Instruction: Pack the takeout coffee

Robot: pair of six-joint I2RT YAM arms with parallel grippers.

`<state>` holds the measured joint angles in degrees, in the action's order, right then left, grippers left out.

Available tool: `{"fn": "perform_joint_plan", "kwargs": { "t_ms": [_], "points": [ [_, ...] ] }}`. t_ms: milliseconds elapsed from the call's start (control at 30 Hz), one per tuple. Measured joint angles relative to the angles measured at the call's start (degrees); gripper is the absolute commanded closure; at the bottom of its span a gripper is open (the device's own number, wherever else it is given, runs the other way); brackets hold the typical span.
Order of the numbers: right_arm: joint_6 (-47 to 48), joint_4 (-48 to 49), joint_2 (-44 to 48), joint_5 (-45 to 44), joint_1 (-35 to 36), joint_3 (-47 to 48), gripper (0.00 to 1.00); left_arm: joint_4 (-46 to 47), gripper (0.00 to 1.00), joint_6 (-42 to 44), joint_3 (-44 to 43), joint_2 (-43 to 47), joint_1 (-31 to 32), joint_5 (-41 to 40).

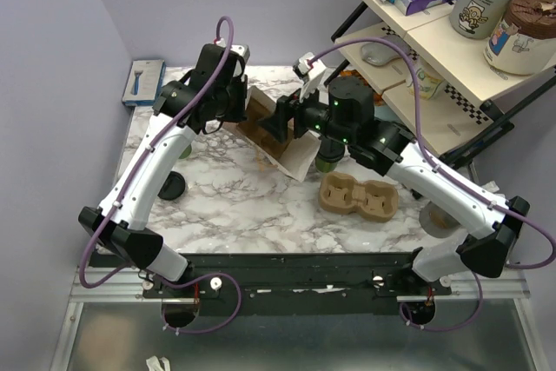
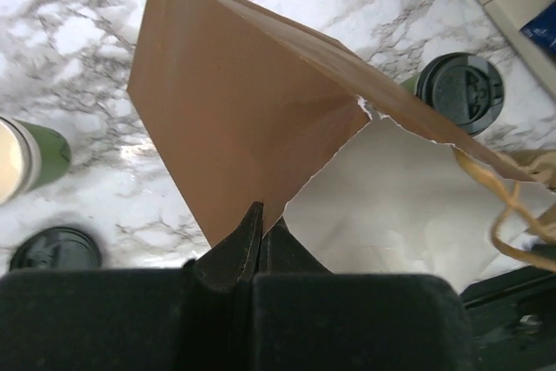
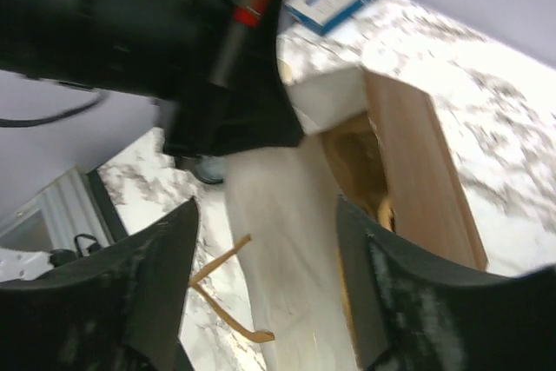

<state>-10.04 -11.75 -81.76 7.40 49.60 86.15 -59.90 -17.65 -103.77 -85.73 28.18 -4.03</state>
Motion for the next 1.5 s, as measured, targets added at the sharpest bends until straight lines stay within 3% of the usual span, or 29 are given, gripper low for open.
{"fn": "perform_joint_plan", "kwargs": {
  "t_ms": [133,267,367,500,733,1000,1233,1500],
  "points": [
    [-1.7,-2.3,1.5,-6.7,0.0,-0.9,0.15,-1.7,1.00,-6.6,-1.8,-0.8,-3.0,3.6],
    [-3.3,-1.8,7.3,-10.3,0.0,-2.6,0.00,-0.5,1.00,-14.1,1.7,0.2,-14.4,12.1],
    [-4.0,0.7,12.4,-11.4,0.0,-3.7,0.00,1.0,1.00,-19.1,6.0,1.4,-19.7,17.0],
    [-4.4,5.0,16.9,-14.0,0.0,-5.7,0.00,4.7,1.00,-25.8,11.2,3.5,-21.5,24.3],
    [-4.6,6.9,17.7,-18.6,0.0,-9.8,0.00,15.3,1.00,-39.1,21.4,8.1,-25.1,31.5],
    [-4.5,6.3,17.1,-20.1,0.0,-10.9,0.00,26.5,1.00,-46.9,30.6,14.4,-25.4,30.0],
    [-4.5,5.6,15.1,-20.7,0.0,-10.9,0.00,35.5,1.00,-52.5,54.1,24.8,-25.6,28.5],
    [-4.5,4.6,13.0,-20.7,0.0,-10.7,0.00,33.8,1.00,-50.9,50.9,28.2,-25.6,22.7]
  ]
}}
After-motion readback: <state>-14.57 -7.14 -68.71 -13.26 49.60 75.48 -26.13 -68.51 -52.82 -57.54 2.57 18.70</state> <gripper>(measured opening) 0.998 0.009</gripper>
